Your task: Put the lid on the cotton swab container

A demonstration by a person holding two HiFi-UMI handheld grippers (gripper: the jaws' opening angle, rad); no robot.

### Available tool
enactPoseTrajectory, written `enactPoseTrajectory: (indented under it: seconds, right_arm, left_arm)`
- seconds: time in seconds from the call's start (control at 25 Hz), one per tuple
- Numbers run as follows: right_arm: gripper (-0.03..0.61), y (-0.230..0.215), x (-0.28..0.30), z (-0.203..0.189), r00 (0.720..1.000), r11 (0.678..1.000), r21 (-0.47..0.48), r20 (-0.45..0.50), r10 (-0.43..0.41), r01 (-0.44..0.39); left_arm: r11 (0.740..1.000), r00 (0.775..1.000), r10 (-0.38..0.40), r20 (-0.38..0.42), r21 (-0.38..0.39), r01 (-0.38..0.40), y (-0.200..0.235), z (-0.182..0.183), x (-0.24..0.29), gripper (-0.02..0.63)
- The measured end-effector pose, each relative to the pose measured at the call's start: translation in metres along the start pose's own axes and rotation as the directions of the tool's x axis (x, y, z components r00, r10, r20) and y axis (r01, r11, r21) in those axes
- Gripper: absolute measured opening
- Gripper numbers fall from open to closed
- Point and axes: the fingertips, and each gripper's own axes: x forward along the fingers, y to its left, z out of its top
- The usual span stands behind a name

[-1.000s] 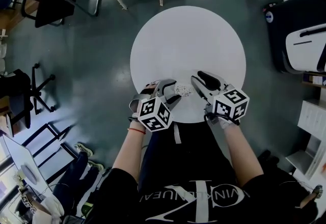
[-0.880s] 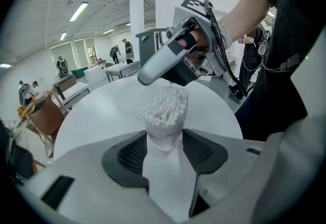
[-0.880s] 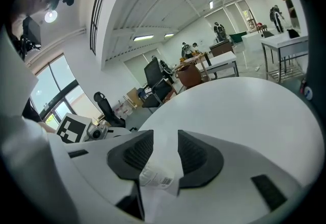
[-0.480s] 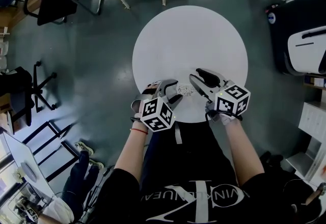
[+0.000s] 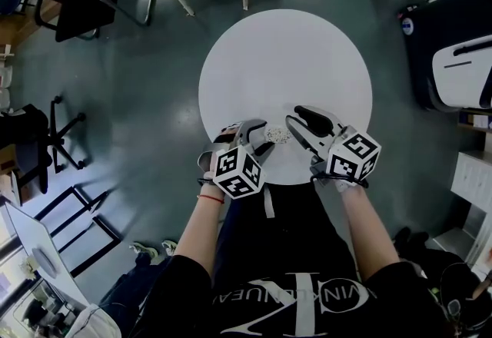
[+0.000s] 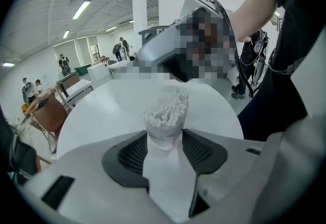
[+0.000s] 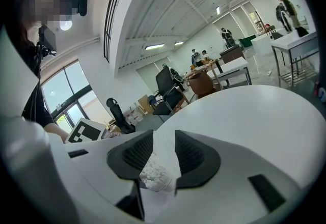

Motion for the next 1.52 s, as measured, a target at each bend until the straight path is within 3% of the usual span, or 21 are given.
enactPoseTrajectory:
  seconds: [0.72, 1.08, 1.28, 1.36, 1.52]
  right_arm:
    - [0.1, 0.024, -0.007, -0.006, 0.996, 0.996, -0.024, -0.026, 0.084, -0.085]
    - [0.092, 0.034, -0.007, -0.025, 0.978, 0.984, -0.098, -0.164, 0.13, -0.148]
    - [0.081, 0.036, -0.004, -0.034, 0.968, 0.981, -0.131, -0.225, 0.109, -0.141]
    - [0.026, 0.033, -0.002, -0.035, 0.968, 0.985, -0.14, -0.241, 0.068, -0.104]
    - [0.006, 0.03, 0.001, -0.039, 0.96, 0.981, -0.178, -0.278, 0.018, -0.07]
  left_arm:
    - [0.999, 0.999, 0.025, -0.021, -0.024, -0.026, 0.001, -0.005, -0.004, 0.221]
    - [0.998, 0.999, 0.043, -0.029, -0.036, -0.044, 0.006, -0.007, -0.004, 0.221]
    - [0.998, 0.999, 0.043, -0.031, -0.036, -0.045, 0.006, -0.007, -0.004, 0.221]
    - [0.998, 0.999, 0.043, -0.031, -0.038, -0.044, 0.006, -0.008, -0.005, 0.221]
    - [0.998, 0.998, 0.047, -0.039, -0.039, -0.048, 0.007, -0.01, -0.004, 0.221]
